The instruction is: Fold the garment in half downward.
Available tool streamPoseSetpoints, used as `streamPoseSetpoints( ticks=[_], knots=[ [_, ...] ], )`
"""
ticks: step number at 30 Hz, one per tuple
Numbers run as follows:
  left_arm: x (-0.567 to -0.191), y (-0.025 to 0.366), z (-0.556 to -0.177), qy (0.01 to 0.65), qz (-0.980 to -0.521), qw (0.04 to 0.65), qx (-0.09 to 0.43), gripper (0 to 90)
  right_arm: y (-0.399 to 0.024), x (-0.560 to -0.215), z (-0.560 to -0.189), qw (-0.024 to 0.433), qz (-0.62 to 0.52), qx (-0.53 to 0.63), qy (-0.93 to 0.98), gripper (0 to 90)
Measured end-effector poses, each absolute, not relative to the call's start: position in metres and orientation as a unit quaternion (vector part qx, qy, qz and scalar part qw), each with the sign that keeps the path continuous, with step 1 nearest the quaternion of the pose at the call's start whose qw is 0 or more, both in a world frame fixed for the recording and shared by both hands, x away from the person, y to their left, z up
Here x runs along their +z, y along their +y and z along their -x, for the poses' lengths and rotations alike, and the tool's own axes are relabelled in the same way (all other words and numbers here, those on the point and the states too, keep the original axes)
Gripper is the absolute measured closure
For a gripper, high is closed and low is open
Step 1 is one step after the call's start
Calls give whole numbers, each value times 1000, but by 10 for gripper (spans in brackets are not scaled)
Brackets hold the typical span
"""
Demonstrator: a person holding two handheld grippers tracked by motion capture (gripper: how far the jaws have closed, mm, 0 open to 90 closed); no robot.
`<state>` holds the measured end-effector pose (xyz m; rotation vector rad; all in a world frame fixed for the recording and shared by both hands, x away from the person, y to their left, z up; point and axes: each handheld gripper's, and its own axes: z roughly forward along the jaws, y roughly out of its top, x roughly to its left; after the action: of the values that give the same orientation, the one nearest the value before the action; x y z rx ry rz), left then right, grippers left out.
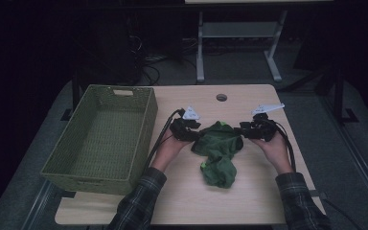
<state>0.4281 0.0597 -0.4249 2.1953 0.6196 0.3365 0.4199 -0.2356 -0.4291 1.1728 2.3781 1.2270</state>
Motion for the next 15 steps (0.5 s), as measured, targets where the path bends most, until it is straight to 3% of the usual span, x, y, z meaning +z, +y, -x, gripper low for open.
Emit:
streamPoseSetpoints(
  ticks=[11, 15],
  knots=[
    [-455, 48, -456, 251, -883, 382, 108, 577, -230, -458, -434, 94, -410, 389, 820, 566],
    [-458, 44, -460, 253, -886, 375, 104, 594, -230, -462, -436, 90, -413, 386, 820, 609]
  ],
)
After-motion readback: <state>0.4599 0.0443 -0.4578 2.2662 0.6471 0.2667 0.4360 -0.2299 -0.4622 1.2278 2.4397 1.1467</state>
